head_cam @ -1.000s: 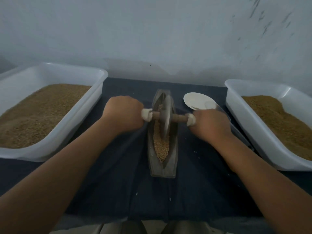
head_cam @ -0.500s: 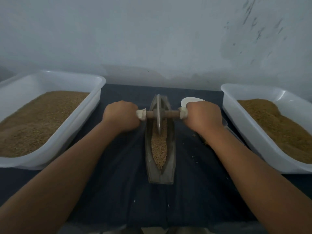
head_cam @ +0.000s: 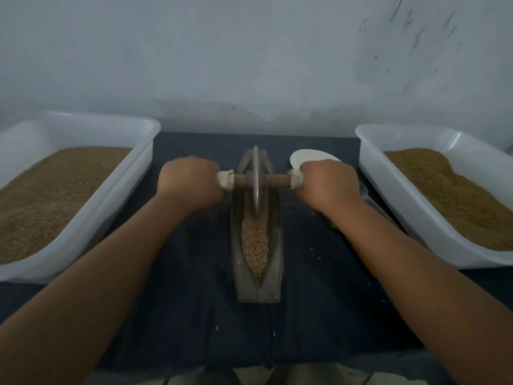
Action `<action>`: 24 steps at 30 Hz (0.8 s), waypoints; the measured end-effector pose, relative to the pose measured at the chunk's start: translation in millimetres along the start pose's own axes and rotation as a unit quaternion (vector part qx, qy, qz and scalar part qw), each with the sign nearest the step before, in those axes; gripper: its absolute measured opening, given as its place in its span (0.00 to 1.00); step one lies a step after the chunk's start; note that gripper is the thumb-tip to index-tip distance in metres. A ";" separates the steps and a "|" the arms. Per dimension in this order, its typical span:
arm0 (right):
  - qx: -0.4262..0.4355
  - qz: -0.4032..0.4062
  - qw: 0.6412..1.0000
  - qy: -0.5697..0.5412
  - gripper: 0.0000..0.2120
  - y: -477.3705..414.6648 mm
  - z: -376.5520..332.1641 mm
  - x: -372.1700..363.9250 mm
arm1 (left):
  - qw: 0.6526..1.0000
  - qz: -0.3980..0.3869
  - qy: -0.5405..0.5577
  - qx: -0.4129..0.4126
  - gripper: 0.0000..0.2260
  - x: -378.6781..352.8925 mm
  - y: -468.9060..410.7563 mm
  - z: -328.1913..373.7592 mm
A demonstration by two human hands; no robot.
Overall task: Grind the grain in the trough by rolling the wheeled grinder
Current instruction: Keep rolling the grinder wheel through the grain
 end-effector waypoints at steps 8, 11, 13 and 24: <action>0.065 -0.099 0.992 -0.047 0.24 47.8 -2.8 2.4 | 0.997 0.025 -0.039 -0.063 0.15 15.1 53.4 -5.3; 0.081 -0.124 0.987 -0.069 0.22 66.8 -4.4 9.5 | 0.992 0.077 -0.052 -0.085 0.21 20.1 79.8 -11.6; 0.063 -0.118 0.990 -0.054 0.24 61.1 -5.6 5.4 | 0.993 0.064 -0.059 -0.082 0.19 16.0 67.3 -8.6; 0.033 -0.070 0.997 -0.021 0.24 18.7 -1.5 0.9 | 0.999 -0.016 -0.017 -0.025 0.17 12.7 26.0 -0.1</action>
Point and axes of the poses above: each hand's wrist, its own y-axis away from the middle knuckle, its own x-axis out of the back of the hand, z = x × y, the point moved 6 cm from there along -y, towards the middle knuckle, and after that the axes turned 11 degrees about x, right-handed, at the moved point
